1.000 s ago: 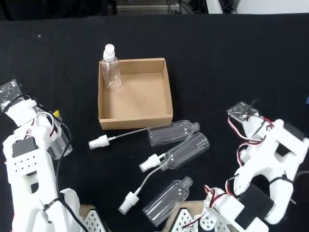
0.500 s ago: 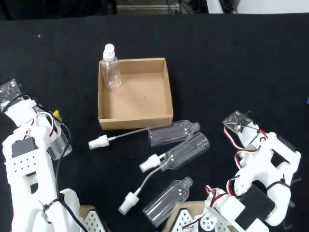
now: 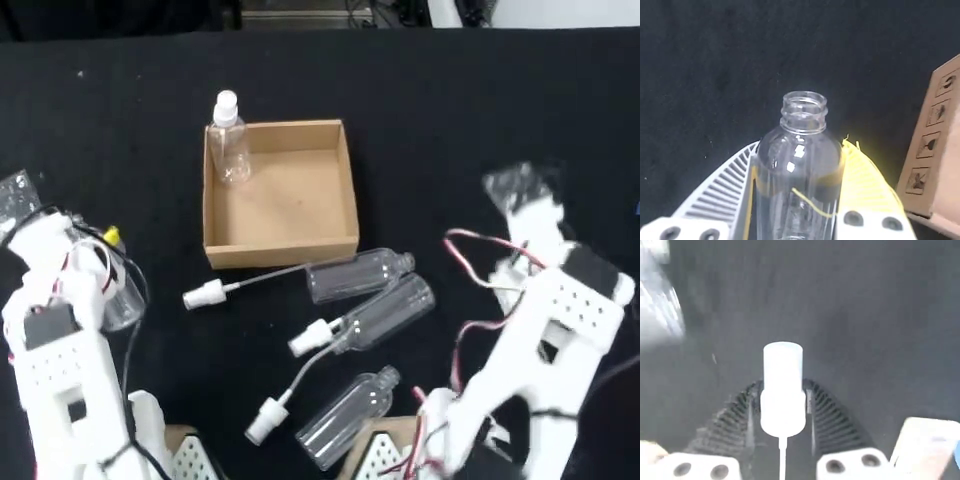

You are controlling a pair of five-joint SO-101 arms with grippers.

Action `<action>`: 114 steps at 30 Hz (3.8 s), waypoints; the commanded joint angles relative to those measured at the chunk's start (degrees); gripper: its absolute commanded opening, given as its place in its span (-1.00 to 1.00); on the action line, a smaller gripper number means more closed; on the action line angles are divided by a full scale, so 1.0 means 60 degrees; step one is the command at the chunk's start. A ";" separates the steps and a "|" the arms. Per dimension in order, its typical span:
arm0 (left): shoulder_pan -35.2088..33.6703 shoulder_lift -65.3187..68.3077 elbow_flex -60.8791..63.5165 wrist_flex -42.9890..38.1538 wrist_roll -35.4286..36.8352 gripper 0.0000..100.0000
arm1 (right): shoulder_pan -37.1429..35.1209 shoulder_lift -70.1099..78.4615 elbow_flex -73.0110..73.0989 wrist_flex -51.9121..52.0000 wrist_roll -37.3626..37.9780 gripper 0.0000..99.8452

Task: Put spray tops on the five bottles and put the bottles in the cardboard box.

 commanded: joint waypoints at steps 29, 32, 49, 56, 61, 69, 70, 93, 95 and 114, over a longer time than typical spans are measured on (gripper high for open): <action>0.4037 -0.7502 0.4271 -0.3179 0.0015 -0.94 | -0.9934 0.0242 -0.7538 -0.3590 -0.8586 -0.98; 0.4051 -0.7502 0.4388 -0.3458 0.0073 -0.94 | -0.9934 0.0227 -0.7187 -0.4352 -0.8586 -0.98; 0.5077 -0.7516 0.4359 -0.3443 0.0029 -0.94 | -0.9963 -0.1385 -0.5429 -0.4821 -0.8586 -0.98; 0.5048 -0.7516 0.4491 -0.4352 0.0015 -0.94 | -1.0725 -0.1458 -0.4623 -0.5758 -0.8586 -0.98; 0.4637 -0.7516 0.5341 -0.5788 0.0088 -0.94 | -1.0755 -0.1473 -0.4549 -0.5817 -0.8586 -0.98; 0.4711 -0.7502 0.5502 -0.6227 0.0015 -0.94 | -1.0725 -0.1429 -0.4549 -0.5846 -0.8586 -0.98; 0.4711 -0.7502 0.5502 -0.6227 0.0015 -0.94 | -1.0725 -0.1414 -0.4564 -0.5861 -0.8586 -0.98; 0.6938 -0.7487 0.5502 -0.6271 0.0073 -0.94 | -1.0769 -0.1458 -0.3231 -0.8498 -0.8586 -0.98; 0.6908 -0.7487 0.5502 -0.6256 0.0073 -0.94 | -1.0769 -0.1473 -0.2952 -0.9143 -0.8586 -0.98; 0.6923 -0.7502 0.5502 -0.6242 0.0088 -0.94 | -1.2059 -0.1736 -0.2293 -0.9436 -0.8513 -0.98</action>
